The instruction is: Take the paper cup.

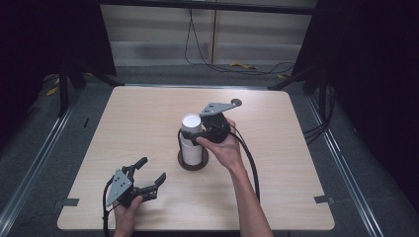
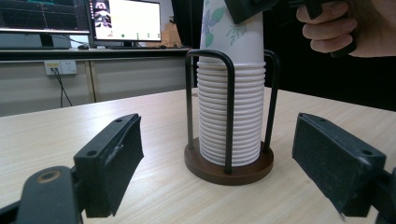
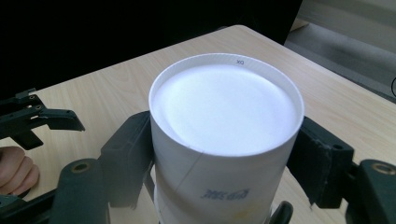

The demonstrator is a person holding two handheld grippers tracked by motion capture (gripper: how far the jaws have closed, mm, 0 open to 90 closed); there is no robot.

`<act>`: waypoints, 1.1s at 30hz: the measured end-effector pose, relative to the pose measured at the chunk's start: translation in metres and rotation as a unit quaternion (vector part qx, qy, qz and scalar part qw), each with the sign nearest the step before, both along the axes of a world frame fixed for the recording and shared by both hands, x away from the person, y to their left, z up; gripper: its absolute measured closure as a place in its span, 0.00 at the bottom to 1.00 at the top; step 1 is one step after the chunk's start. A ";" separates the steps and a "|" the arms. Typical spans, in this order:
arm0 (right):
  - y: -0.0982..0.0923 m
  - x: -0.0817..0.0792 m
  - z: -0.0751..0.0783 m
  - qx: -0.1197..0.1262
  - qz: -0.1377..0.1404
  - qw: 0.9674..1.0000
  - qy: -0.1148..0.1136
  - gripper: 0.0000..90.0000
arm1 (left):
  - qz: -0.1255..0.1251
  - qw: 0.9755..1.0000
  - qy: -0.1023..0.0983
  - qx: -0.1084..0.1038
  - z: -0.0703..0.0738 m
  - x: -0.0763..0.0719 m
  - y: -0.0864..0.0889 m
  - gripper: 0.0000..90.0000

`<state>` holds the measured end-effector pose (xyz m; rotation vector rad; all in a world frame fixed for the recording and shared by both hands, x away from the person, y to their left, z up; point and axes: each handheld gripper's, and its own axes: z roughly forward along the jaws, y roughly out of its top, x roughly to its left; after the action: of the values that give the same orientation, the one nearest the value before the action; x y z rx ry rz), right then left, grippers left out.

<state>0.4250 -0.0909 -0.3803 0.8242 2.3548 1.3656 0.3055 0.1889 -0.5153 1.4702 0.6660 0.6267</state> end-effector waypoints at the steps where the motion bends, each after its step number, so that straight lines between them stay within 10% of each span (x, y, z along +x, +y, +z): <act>1: 0.000 0.000 0.000 -0.003 0.000 1.000 0.001 0.32 | 0.000 1.000 0.000 0.000 0.000 0.000 0.000 0.18; 33: -0.008 -0.002 0.011 0.051 -0.006 0.999 -0.009 0.35 | 0.000 1.000 0.001 -0.001 0.000 0.000 0.000 0.18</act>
<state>0.4232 -0.0987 -0.3694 0.8491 2.2788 1.4910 0.3054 0.1887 -0.5153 1.4685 0.6676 0.6245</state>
